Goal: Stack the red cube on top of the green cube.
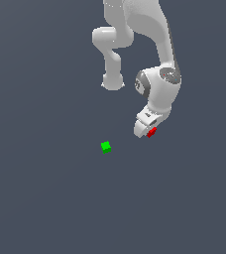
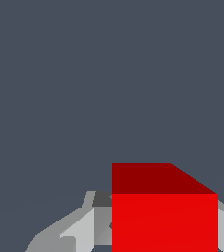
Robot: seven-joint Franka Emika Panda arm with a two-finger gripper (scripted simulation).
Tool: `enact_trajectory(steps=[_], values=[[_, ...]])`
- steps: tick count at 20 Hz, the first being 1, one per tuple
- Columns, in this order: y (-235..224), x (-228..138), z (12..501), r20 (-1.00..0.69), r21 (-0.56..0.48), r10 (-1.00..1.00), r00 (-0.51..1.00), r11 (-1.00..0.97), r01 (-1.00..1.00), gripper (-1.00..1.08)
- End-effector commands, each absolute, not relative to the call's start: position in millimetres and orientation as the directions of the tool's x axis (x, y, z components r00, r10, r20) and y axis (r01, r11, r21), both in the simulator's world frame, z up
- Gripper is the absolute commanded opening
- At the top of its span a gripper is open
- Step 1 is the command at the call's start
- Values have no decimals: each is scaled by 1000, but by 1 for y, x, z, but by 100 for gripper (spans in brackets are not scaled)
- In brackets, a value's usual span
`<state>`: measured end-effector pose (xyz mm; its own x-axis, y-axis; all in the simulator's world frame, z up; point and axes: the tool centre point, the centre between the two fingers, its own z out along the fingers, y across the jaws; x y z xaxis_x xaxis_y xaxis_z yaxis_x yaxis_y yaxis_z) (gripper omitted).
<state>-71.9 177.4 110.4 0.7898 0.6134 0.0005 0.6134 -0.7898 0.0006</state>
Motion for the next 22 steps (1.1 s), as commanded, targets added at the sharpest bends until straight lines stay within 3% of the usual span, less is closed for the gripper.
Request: enact_trajectory(steps=[1,11,22], values=[[177,-72,115,0,0,613,790,-790,613,-100],[154,-68,109,0,0,613,790,-790,613,-100],[47,-49,85,0,1,613,790,-790,613,-100]])
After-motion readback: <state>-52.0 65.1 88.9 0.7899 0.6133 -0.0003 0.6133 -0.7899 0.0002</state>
